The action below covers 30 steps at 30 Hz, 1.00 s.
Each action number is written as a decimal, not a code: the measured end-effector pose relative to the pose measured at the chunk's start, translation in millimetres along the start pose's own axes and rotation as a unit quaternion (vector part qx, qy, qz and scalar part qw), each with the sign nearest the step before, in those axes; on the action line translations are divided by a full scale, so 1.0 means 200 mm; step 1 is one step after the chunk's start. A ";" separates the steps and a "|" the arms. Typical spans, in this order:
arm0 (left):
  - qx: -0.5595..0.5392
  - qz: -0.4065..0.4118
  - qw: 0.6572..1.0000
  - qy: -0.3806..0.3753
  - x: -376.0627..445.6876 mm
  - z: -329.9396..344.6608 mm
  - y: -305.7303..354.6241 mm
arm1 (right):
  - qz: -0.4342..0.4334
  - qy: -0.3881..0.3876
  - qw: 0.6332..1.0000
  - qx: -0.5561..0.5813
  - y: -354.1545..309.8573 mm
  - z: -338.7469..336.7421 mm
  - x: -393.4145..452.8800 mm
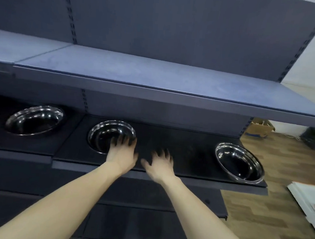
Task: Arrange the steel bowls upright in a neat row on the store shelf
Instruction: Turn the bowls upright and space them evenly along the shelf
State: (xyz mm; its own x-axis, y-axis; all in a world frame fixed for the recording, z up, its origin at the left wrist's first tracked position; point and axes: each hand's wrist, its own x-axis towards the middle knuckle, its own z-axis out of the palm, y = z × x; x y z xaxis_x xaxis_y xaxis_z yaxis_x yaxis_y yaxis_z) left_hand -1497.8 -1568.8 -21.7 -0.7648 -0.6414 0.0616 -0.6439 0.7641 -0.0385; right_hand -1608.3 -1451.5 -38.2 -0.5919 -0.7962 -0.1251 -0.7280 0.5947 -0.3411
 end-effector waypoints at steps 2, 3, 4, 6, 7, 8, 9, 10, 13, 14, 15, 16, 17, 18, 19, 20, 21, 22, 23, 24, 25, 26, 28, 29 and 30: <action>-0.008 -0.018 1.000 0.006 -0.04 0.00 -0.16 | -0.010 -0.006 1.000 -0.020 -0.13 0.04 0.04; -0.008 -0.027 1.000 0.007 -0.06 0.01 -0.23 | -0.012 -0.004 1.000 -0.012 -0.18 0.07 0.06; -0.009 -0.036 0.999 0.006 -0.08 0.01 -0.31 | -0.012 -0.001 1.000 0.004 -0.24 0.09 0.07; -0.009 -0.053 0.999 0.004 -0.13 0.04 -0.44 | -0.008 0.002 0.999 0.047 -0.34 0.14 0.10; -0.009 -0.060 0.998 0.005 -0.15 0.05 -0.51 | -0.007 0.000 0.998 0.067 -0.39 0.17 0.11; -0.009 -0.063 0.998 0.004 -0.17 0.06 -0.57 | -0.007 -0.008 0.996 0.085 -0.44 0.20 0.12; -0.011 -0.065 0.998 0.002 -0.19 0.07 -0.62 | -0.008 -0.017 0.995 0.097 -0.48 0.22 0.13; -0.013 -0.068 0.998 -0.001 -0.20 0.09 -0.67 | -0.009 -0.027 0.995 0.096 -0.53 0.25 0.13; -0.024 -0.078 0.997 -0.010 -0.24 0.12 -0.81 | -0.024 -0.026 0.998 0.042 -0.59 0.33 0.12; -0.026 -0.079 0.996 -0.011 -0.25 0.13 -0.84 | -0.024 -0.019 0.999 0.033 -0.60 0.35 0.12; -0.028 -0.079 0.996 -0.012 -0.25 0.14 -0.87 | -0.019 -0.011 0.999 0.034 -0.60 0.36 0.11; -0.030 -0.077 0.996 -0.013 -0.24 0.16 -0.89 | -0.011 -0.003 0.999 0.038 -0.60 0.36 0.11; -0.033 -0.075 0.997 -0.015 -0.24 0.16 -0.90 | -0.007 0.006 0.999 0.036 -0.59 0.36 0.11; -0.036 -0.072 0.997 -0.018 -0.23 0.17 -0.89 | -0.006 0.017 0.999 0.026 -0.58 0.35 0.10; -0.040 -0.070 0.997 -0.020 -0.23 0.17 -0.89 | -0.008 0.029 0.999 0.012 -0.56 0.34 0.09; -0.043 -0.067 0.997 -0.021 -0.22 0.18 -0.87 | -0.009 0.039 0.999 -0.003 -0.54 0.33 0.08; -0.046 -0.064 0.997 -0.022 -0.22 0.18 -0.84 | -0.011 0.049 0.999 -0.020 -0.51 0.33 0.07; -0.048 -0.059 0.997 -0.022 -0.22 0.18 -0.82 | -0.013 0.057 0.998 -0.034 -0.48 0.32 0.06; -0.049 -0.055 0.997 -0.023 -0.21 0.19 -0.78 | -0.012 0.064 0.997 -0.042 -0.45 0.31 0.04; -0.051 -0.050 0.997 -0.024 -0.21 0.19 -0.74 | -0.007 0.070 0.997 -0.040 -0.41 0.30 0.03; -0.053 -0.044 0.997 -0.024 -0.20 0.18 -0.70 | 0.001 0.075 0.997 -0.031 -0.37 0.29 0.01; -0.053 -0.040 0.997 -0.024 -0.19 0.18 -0.66 | 0.009 0.082 0.996 -0.021 -0.33 0.28 0.00; -0.053 -0.032 0.998 -0.026 -0.17 0.17 -0.57 | 0.023 0.094 0.995 -0.004 -0.22 0.25 -0.03; -0.054 -0.027 0.998 -0.028 -0.16 0.16 -0.51 | 0.031 0.100 0.995 0.009 -0.16 0.24 -0.05; -0.055 -0.022 0.998 -0.031 -0.15 0.16 -0.45 | 0.039 0.104 0.994 0.022 -0.10 0.22 -0.06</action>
State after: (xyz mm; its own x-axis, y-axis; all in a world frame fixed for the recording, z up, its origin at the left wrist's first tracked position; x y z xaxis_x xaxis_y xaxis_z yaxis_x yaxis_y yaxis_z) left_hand -1416.6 -1620.8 -51.5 -0.7379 -0.6749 -0.0021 -0.6732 0.7358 0.0736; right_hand -1571.6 -1457.9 -71.5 -0.7079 -0.7051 0.0411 -0.6639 0.6445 -0.3794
